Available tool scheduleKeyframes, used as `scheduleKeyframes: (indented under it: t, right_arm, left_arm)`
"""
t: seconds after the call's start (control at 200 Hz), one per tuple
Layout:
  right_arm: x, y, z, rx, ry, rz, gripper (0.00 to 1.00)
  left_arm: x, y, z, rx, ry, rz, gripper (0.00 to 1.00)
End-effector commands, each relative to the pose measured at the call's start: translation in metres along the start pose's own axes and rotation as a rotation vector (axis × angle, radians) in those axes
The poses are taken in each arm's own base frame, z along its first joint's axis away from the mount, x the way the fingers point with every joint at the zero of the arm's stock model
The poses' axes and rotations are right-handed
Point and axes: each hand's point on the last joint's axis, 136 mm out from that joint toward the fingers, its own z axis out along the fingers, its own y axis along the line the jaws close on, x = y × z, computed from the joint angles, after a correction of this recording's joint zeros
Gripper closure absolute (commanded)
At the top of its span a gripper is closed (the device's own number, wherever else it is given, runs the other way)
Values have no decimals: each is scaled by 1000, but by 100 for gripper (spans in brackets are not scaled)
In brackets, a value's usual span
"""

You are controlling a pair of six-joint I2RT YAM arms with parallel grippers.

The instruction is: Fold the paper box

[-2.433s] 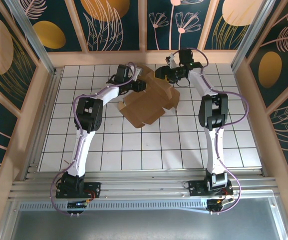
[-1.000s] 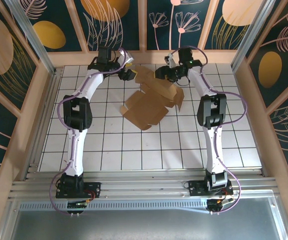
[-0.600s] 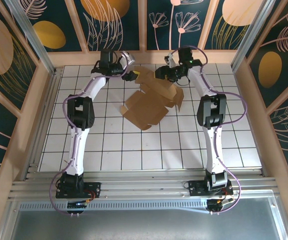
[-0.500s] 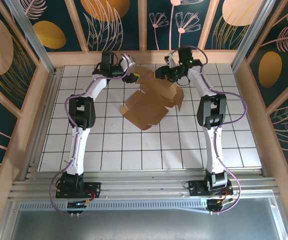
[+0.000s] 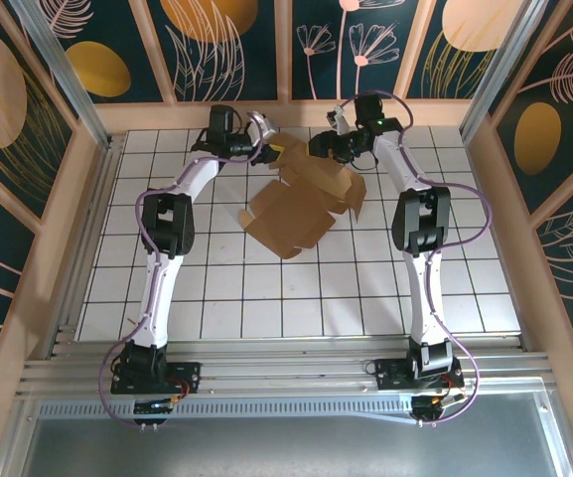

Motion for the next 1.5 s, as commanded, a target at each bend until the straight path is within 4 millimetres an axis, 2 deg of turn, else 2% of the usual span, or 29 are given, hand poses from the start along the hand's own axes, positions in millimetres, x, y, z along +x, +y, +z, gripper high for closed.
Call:
scheduleKeyframes:
  t: [0.0,0.1,0.2,0.25,0.37,0.445,0.546,0.611,0.766,0.851,1.046,1.201,1.401,1.497]
  right_arm:
    - [7,-14,6,47,26,16,36]
    - [6,-21,5,82,16,31,36]
    - [5,-21,5,111,7,31,37]
    - [6,-20,7,120,5,27,37]
    - [4,-16,7,99,-6,37,37]
    - [4,-16,8,95,-10,44,37]
    - [3,-15,11,92,-14,49,38]
    - [5,-13,14,94,-11,50,38]
    - [6,-12,14,101,-7,43,36]
    - [4,-12,12,109,-14,40,36]
    - [5,-11,14,100,-13,45,37]
    - [6,-12,14,105,-11,48,37]
    - [7,-12,15,122,-12,39,37]
    - [7,-11,17,135,-11,34,37]
  left_arm:
    - [4,-6,11,13,-12,52,60]
    - [-1,-8,7,12,-4,26,70]
    - [-18,-15,-2,23,-22,-13,88]
    - [-26,-18,-5,20,-30,-44,92]
    - [-37,-31,-10,31,-17,-69,90]
    - [-37,-36,-8,23,-7,-100,90]
    - [-37,-30,-1,-33,17,-207,88]
    - [-45,-25,2,-60,17,-303,86]
    - [-68,-17,-6,-96,-1,-479,85]
    - [-73,-19,-10,-98,0,-566,84]
    - [-74,-38,-4,-63,26,-634,85]
    - [-97,-57,-5,29,4,-641,87]
    - [-111,-56,-12,12,-15,-734,89]
    - [-101,-59,-10,11,-23,-819,88]
